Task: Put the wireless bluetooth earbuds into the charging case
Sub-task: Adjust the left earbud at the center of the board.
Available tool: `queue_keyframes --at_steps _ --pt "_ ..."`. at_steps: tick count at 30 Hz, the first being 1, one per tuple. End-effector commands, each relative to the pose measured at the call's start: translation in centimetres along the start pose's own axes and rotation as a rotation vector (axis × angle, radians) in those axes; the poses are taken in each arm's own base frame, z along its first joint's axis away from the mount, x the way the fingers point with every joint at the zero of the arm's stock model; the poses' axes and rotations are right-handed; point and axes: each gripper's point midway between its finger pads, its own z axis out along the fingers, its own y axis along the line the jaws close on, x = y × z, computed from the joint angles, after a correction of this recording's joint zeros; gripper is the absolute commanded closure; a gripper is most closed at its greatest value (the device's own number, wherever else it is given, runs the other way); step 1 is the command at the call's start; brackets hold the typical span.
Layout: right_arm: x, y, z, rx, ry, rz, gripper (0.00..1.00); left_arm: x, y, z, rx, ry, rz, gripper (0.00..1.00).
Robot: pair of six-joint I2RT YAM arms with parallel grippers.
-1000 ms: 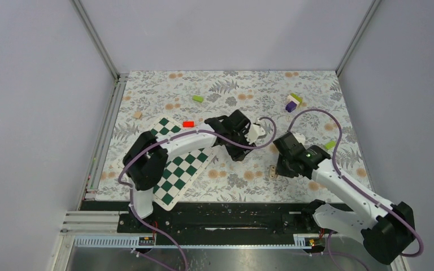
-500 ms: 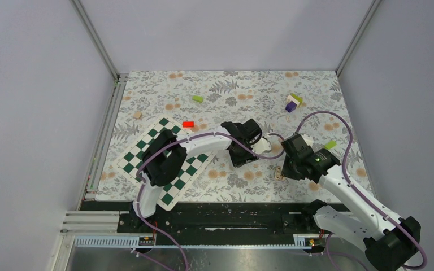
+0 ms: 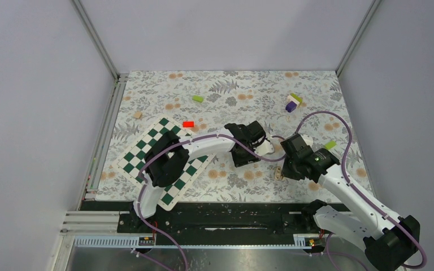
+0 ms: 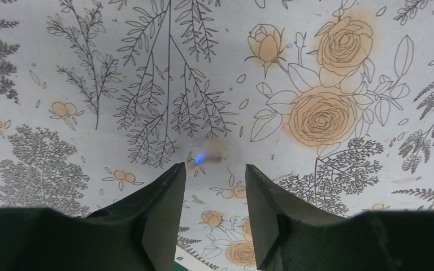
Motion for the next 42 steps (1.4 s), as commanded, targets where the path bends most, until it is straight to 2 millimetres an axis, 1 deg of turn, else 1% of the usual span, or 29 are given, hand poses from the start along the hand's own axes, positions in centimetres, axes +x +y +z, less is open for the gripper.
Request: queue_keyframes --at_steps 1,8,16,22,26,27,30,34,35,38,40,42 --pt "-0.4 0.5 -0.4 -0.019 -0.003 0.004 1.0 -2.1 1.3 -1.0 -0.065 -0.04 0.044 0.56" --pt "-0.5 0.8 -0.4 -0.029 0.003 -0.002 1.0 -2.4 1.2 -0.2 -0.055 -0.033 0.071 0.54" --pt "-0.6 0.9 -0.5 -0.033 0.0 -0.001 1.0 -1.5 0.9 1.3 -0.032 0.01 0.077 0.55" --pt "-0.6 0.8 -0.5 -0.031 -0.002 -0.002 1.0 -1.5 0.9 1.3 -0.031 0.008 0.076 0.58" --pt "-0.6 0.8 -0.4 -0.025 0.001 -0.003 1.0 -1.5 0.7 1.4 -0.022 0.007 0.075 0.75" --pt "-0.6 0.8 -0.4 -0.026 0.002 -0.004 1.0 -1.5 0.6 1.5 -0.019 0.01 0.075 0.77" --pt "-0.6 0.8 -0.4 -0.024 0.003 -0.005 1.0 -1.4 0.6 1.5 -0.017 0.009 0.072 0.78" --pt "-0.6 0.8 -0.4 -0.026 0.001 -0.007 1.0 -1.7 0.5 1.2 -0.014 0.003 0.066 0.9" --pt "-0.6 0.8 -0.4 -0.027 0.002 -0.008 1.0 -2.0 0.5 0.8 -0.013 -0.005 0.06 0.94" --pt "-0.6 0.9 -0.4 -0.034 0.002 -0.006 1.0 -2.9 0.6 -0.5 -0.005 -0.043 0.038 0.96" --pt "-0.6 0.9 -0.4 -0.035 0.0 -0.006 1.0 -3.6 0.8 -1.7 0.004 -0.081 0.012 1.0" --pt "-0.7 0.9 -0.4 -0.036 -0.004 -0.005 1.0 -4.0 0.9 -2.7 0.02 -0.116 -0.014 1.0"
